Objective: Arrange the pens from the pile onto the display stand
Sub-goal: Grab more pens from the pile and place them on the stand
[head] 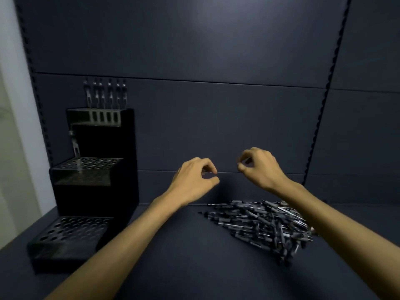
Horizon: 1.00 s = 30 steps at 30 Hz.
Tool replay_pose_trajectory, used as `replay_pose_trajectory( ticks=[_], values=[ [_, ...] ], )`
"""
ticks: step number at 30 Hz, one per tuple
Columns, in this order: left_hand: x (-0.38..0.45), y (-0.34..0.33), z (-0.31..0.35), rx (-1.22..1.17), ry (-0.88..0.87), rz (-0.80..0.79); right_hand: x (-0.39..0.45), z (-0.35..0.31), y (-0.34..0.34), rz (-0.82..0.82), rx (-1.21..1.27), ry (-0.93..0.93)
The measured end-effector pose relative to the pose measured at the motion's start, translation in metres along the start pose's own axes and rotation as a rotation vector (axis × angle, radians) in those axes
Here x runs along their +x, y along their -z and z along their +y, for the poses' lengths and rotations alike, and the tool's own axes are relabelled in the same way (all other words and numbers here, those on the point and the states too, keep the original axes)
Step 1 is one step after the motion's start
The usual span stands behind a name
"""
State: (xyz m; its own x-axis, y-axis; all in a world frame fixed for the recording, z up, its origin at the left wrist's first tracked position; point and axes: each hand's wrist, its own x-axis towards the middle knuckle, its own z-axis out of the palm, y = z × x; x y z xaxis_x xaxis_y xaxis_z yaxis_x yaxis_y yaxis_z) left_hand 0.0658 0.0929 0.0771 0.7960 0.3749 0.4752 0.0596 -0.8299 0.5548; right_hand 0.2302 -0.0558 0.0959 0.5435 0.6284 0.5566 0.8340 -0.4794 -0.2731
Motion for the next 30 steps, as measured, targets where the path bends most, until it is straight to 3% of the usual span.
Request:
replay_pose_trajectory(
  ticks=[18, 26, 30],
  values=[
    [-0.025, -0.059, -0.023, 0.010, 0.072, -0.250, -0.049, 0.043, -0.014, -0.136, 0.037, 0.014],
    [-0.021, -0.119, -0.021, 0.103, 0.055, -0.363, -0.068, 0.102, -0.026, -0.202, 0.105, -0.008],
    [-0.020, -0.137, -0.025, 0.269, 0.069, -0.388, -0.073, 0.123, -0.030, -0.179, 0.161, -0.004]
  ],
)
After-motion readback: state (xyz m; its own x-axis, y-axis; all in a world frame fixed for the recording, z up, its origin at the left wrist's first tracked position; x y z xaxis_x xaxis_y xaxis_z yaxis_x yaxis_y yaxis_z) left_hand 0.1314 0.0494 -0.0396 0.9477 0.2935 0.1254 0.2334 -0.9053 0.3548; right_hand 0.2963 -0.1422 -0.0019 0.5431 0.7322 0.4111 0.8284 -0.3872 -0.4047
